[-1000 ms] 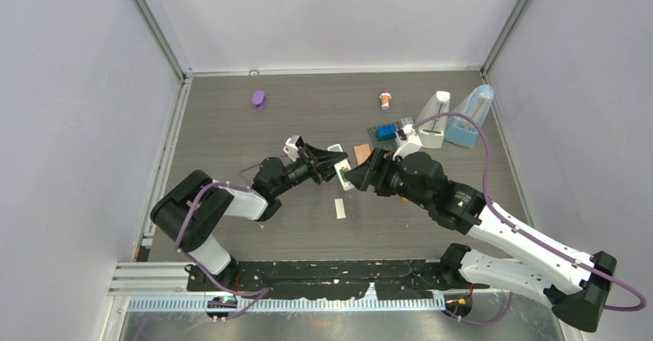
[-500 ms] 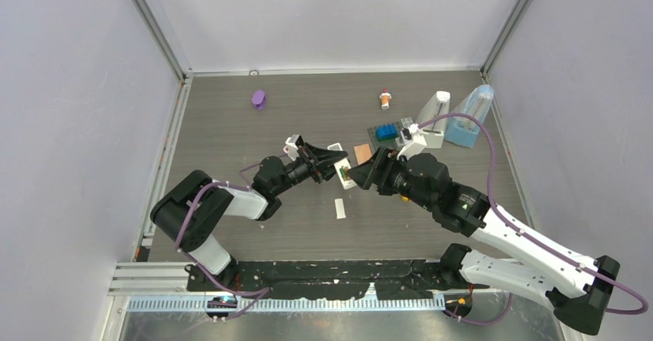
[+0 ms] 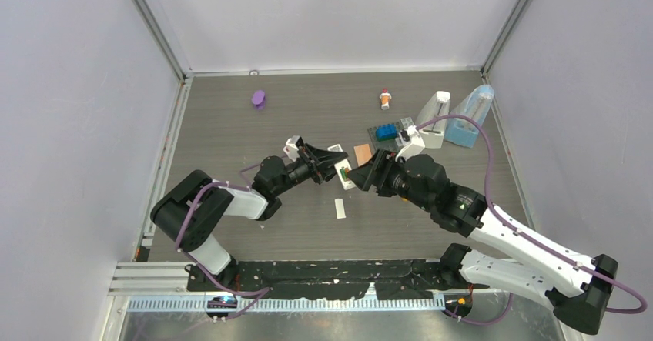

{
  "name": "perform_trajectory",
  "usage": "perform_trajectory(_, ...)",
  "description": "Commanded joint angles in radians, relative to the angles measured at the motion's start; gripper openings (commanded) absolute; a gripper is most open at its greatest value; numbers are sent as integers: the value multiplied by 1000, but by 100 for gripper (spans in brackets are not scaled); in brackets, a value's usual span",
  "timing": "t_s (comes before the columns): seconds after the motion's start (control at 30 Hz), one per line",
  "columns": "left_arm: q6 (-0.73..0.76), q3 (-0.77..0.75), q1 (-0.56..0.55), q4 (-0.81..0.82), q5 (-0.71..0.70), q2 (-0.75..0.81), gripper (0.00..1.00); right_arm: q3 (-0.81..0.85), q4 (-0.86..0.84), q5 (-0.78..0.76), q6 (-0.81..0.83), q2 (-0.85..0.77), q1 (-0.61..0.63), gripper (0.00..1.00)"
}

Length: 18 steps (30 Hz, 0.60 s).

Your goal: Load the batteries into the remote control

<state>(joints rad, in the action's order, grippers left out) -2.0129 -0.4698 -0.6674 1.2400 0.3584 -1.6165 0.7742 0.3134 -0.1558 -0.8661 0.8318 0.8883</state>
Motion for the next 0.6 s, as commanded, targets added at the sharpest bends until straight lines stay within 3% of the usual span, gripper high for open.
perform_trajectory(0.0,-15,-33,-4,21,5,30,0,-7,-30,-27,12,8,6,73)
perform_trajectory(0.57,-13,-36,-9,6,16,49,0,-23,-18,-45,-15,42,5,71)
